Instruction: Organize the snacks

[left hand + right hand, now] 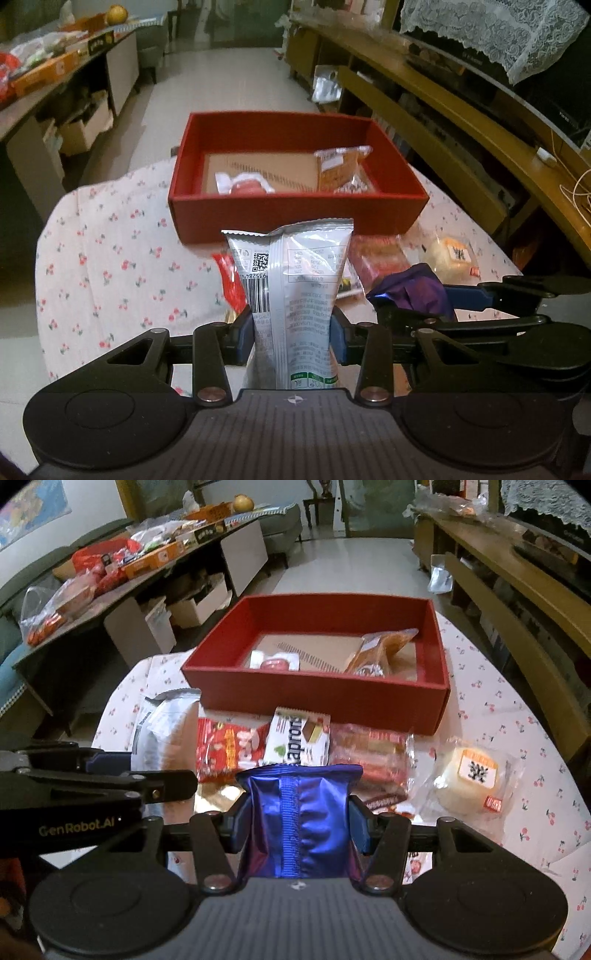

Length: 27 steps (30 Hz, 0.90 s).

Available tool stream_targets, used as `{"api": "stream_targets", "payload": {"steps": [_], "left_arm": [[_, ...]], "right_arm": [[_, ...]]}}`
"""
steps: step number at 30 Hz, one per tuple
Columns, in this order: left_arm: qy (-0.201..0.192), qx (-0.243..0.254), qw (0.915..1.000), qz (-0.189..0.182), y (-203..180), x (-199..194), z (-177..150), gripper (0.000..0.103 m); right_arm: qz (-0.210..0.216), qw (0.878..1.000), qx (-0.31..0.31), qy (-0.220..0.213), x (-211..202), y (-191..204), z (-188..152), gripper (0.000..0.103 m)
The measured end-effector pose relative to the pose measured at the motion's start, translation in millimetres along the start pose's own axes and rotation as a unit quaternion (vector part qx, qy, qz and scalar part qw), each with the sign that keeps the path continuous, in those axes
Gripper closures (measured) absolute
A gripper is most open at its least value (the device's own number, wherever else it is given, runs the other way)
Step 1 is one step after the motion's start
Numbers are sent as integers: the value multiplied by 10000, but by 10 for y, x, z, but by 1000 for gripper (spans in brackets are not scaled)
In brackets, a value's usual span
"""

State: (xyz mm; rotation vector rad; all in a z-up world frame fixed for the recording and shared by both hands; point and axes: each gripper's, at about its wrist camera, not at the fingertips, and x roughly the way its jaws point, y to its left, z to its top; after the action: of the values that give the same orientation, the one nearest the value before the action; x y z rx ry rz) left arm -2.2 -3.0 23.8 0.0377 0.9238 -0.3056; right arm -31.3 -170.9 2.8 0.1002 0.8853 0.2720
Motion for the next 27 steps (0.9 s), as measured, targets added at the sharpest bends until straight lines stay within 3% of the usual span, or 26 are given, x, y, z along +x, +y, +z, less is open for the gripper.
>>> {"api": "stream_targets", "payload": {"steps": [27], "left_arm": [[-682,89,9976,26,-113,79,701,57]], "right_arm": [[-168,9953,632,-712,-29,-295,657,38]]}}
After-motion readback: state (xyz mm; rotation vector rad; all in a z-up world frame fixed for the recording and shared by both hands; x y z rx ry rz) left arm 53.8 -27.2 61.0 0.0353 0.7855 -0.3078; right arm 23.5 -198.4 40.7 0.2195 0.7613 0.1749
